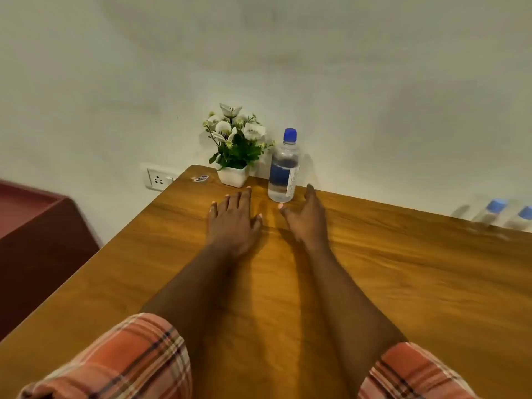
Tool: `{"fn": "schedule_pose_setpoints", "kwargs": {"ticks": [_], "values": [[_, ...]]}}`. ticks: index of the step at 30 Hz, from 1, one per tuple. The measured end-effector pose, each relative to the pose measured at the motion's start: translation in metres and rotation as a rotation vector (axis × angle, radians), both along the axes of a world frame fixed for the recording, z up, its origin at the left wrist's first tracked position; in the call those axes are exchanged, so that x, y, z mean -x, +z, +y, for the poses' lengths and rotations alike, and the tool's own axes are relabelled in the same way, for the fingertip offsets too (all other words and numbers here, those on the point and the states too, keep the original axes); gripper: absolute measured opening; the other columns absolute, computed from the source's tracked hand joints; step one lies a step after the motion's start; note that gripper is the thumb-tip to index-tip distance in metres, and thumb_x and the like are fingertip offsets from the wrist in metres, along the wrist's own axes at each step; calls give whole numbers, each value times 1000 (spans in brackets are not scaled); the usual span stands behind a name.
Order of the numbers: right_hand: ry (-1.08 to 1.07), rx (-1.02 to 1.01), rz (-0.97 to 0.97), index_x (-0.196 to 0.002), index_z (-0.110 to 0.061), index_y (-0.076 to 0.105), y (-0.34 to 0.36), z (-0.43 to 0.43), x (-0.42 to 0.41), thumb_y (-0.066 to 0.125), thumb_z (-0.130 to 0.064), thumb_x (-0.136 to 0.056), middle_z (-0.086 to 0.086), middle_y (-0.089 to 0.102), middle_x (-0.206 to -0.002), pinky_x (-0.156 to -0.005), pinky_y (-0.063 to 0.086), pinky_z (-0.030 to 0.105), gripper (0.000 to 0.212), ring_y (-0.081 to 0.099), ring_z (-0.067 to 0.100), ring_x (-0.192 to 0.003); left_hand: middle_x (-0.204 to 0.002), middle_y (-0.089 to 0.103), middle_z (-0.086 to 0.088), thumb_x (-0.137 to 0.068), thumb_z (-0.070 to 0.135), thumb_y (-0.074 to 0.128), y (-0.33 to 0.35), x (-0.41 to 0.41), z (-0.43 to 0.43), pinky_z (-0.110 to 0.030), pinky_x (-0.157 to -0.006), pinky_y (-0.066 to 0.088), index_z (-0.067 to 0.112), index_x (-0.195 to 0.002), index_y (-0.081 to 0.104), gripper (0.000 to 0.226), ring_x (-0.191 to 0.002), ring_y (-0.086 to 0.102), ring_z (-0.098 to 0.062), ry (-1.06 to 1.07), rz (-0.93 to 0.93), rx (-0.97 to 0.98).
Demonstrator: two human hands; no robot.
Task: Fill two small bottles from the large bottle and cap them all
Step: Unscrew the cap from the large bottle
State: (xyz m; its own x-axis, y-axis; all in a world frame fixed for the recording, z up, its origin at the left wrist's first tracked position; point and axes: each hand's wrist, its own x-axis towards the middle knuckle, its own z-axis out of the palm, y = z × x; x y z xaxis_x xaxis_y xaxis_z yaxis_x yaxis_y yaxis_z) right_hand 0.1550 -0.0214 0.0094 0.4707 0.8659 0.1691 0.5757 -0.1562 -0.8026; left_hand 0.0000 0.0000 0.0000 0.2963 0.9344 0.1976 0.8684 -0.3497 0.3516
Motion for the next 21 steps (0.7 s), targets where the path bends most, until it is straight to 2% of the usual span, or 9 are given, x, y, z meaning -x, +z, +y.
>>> {"fn": "schedule_pose_setpoints", "kwargs": {"ticks": [2,6,10,14,21], "values": [[0,-62,28,-153,-22,21,0,17,-3,74,-43,-83,6,37,-155,-105,43,42,91,39,29,-140,-159,20,-9,-97,54,33,3,-5,13,-50,-118,8,23,-153,4,70,-147,16,-29,10,7,-38],[2,-54,86,-152,-23,18,-3,45,-6,78,-49,-75,7,41,-153,-103,46,45,101,44,32,-136,-157,25,-10,-97,52,36,8,-15,30,-51,-118,11,21,-153,11,68,-145,21,-30,3,-28,-70],[34,-100,93,-147,-23,27,-4,59,-7,83,-41,-71,5,52,-143,-98,51,47,95,53,30,-127,-157,27,-10,-97,50,39,10,-22,36,-52,-118,14,21,-153,13,68,-144,23,-31,25,-54,-57],[29,-84,51,-139,-20,38,-4,61,-6,80,-43,-74,5,57,-137,-92,54,38,81,58,30,-120,-156,28,-10,-97,49,41,8,-25,34,-53,-117,17,21,-152,14,68,-143,27,-31,33,-85,-38],[13,-99,31,-133,-16,47,0,35,0,82,-46,-71,6,61,-131,-85,53,33,77,61,27,-114,-155,29,-10,-96,49,44,14,-17,13,-56,-106,38,22,-152,13,70,-137,36,-32,41,-170,51]]}}
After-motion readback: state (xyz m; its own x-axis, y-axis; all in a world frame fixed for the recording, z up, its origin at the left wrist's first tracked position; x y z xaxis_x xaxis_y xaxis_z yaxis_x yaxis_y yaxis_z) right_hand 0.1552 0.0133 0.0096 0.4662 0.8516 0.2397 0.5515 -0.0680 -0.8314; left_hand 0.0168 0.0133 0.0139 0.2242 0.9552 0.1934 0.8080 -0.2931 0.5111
